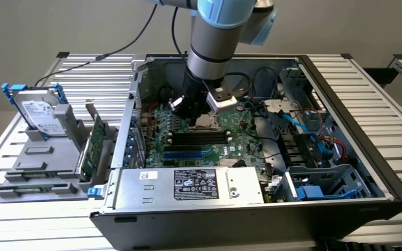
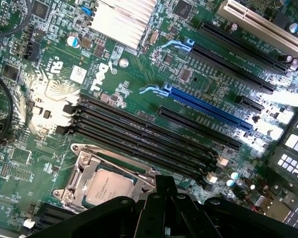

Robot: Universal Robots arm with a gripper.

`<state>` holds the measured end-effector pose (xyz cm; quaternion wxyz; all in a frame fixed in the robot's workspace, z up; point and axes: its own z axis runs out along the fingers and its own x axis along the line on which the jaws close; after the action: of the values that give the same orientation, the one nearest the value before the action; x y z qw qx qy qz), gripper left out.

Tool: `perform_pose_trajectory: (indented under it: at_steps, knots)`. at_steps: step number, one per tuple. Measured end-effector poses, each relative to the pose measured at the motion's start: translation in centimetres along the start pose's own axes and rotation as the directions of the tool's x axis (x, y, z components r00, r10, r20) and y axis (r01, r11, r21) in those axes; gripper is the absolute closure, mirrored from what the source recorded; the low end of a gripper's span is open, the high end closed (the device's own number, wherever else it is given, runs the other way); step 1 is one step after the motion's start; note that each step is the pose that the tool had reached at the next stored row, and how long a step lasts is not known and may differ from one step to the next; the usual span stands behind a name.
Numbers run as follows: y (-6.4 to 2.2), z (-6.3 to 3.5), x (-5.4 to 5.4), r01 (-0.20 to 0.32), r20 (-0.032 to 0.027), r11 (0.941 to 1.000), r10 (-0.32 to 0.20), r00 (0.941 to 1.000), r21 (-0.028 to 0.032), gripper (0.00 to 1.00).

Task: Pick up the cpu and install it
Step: 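Install the second cpu locking lever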

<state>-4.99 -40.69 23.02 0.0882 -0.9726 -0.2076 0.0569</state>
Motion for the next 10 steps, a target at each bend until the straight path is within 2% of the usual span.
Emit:
perform_pose_trajectory:
  at_steps: [10]
  knots:
    - [-0.12,1.32,-0.4,0.002,-0.0047,0.9999,-0.002,1.0,0.011,0.89]
